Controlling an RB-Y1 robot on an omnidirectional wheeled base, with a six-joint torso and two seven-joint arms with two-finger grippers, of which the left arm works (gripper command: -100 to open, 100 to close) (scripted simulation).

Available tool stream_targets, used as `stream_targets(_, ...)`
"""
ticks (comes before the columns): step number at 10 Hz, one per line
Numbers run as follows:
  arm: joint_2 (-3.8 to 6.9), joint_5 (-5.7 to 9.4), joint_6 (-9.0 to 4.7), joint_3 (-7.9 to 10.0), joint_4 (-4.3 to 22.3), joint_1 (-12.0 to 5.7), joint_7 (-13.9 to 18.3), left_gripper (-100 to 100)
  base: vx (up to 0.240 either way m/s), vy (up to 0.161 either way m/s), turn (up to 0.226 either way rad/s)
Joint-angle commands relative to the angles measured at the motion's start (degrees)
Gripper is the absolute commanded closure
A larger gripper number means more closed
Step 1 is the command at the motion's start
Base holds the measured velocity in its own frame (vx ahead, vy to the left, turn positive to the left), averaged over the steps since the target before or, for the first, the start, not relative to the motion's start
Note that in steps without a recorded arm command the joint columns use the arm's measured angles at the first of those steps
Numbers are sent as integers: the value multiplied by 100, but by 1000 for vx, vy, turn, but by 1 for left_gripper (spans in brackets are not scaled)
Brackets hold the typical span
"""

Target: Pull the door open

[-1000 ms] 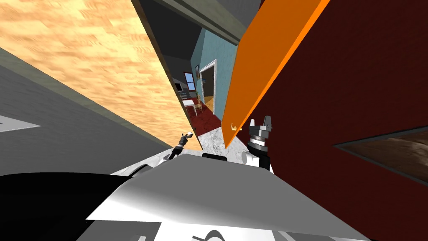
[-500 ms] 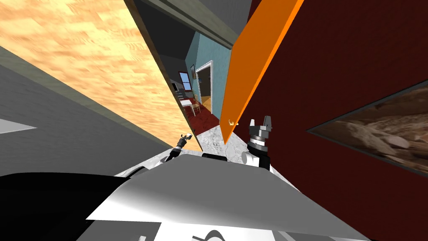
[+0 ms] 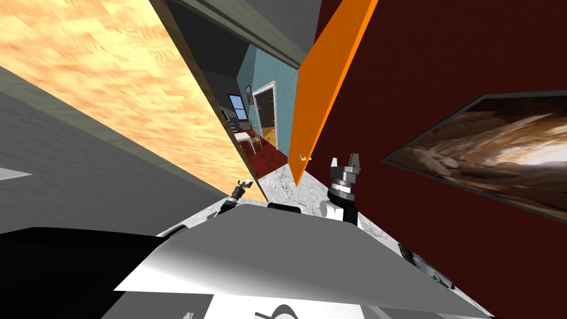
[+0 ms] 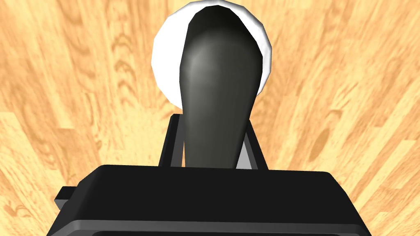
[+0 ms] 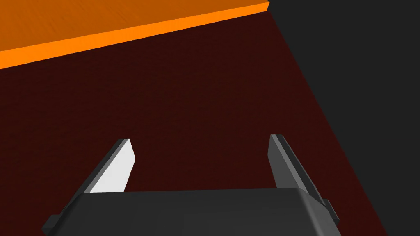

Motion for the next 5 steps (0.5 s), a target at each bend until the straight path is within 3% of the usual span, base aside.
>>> stream_targets(1, 47, 9, -184, -61, 54, 77, 56, 100, -219, 80, -210)
stream_targets(2, 79, 17, -290, -98, 82, 134, 88, 100, -224, 72, -221)
stream_targets(3, 91, 20, -328, -111, 92, 154, 99, 100, -178, 41, -74)
stream_targets(5, 59, 48, -186, -141, 58, 74, 48, 100, -100, 14, -45)
